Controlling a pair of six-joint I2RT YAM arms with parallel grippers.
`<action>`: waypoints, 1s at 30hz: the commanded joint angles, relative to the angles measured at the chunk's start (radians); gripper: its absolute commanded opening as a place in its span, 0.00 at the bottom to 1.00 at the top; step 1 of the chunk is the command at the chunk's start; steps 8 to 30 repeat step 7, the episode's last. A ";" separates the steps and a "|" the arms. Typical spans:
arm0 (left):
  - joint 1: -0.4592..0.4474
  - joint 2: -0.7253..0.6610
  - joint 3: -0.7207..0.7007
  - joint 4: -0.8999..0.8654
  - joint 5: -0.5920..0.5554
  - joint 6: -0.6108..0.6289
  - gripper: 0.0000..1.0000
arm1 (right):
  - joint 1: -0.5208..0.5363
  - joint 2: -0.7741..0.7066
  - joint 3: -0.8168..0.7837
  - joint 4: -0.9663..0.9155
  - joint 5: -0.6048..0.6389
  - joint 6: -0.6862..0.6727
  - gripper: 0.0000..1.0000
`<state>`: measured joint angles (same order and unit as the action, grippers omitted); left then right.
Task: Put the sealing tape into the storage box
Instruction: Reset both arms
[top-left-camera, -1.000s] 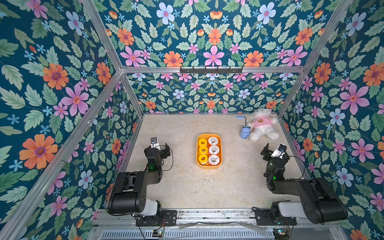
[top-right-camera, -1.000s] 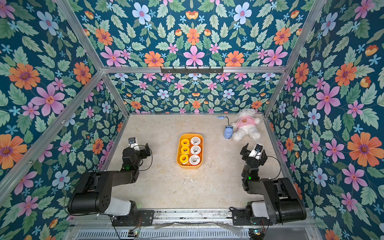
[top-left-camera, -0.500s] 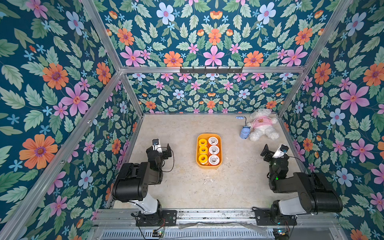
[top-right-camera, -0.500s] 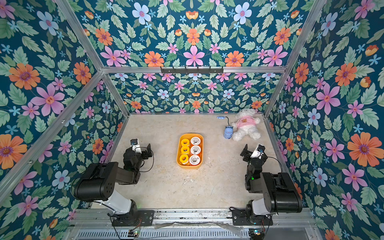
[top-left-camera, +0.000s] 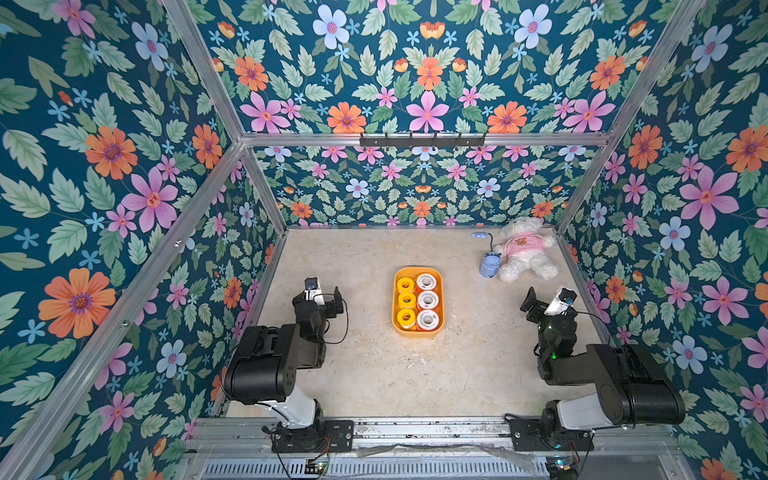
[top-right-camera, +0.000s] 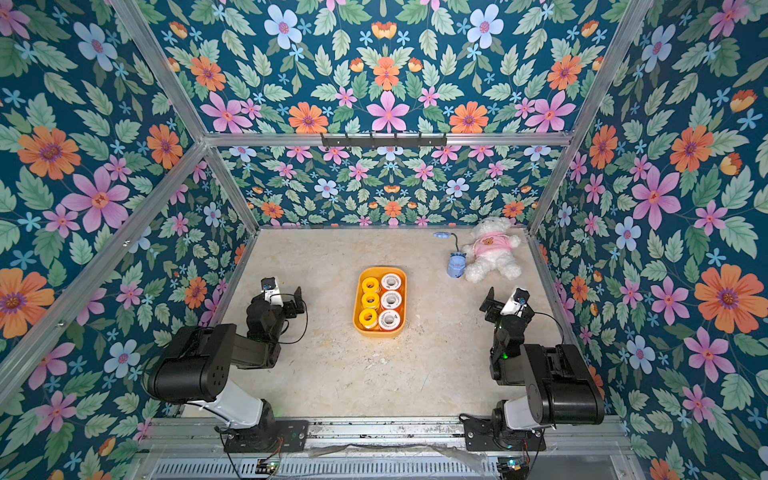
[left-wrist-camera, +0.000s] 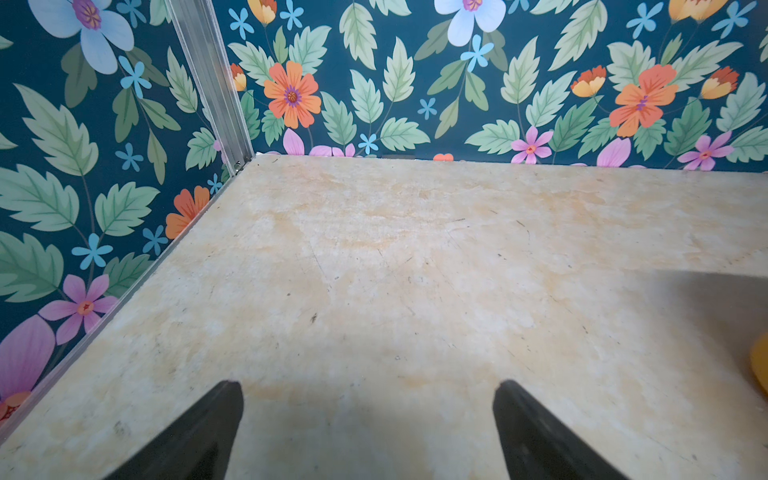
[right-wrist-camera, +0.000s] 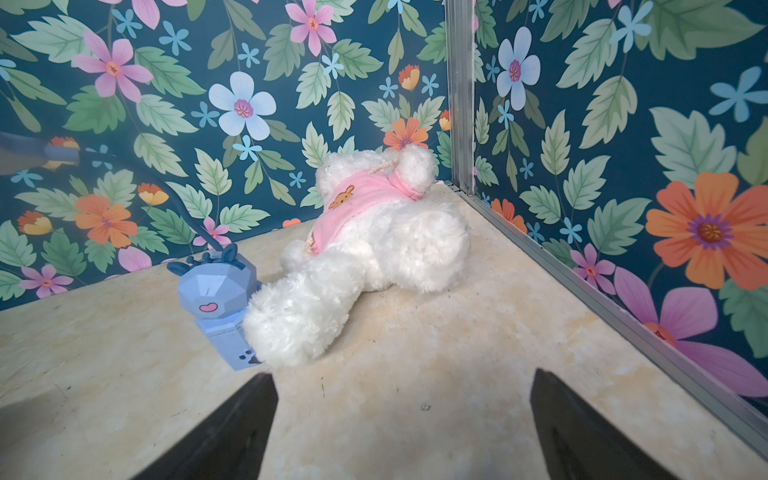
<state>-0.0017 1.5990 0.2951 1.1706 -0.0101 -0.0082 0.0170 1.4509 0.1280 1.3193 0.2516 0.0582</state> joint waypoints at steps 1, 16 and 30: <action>0.002 0.001 0.003 0.017 -0.006 0.002 1.00 | 0.001 0.000 -0.001 0.034 -0.008 -0.008 0.99; 0.001 -0.002 0.003 0.017 -0.010 0.004 1.00 | 0.001 0.000 -0.003 0.038 -0.005 -0.008 0.99; 0.001 -0.002 0.003 0.017 -0.010 0.004 1.00 | 0.001 0.000 -0.003 0.038 -0.005 -0.008 0.99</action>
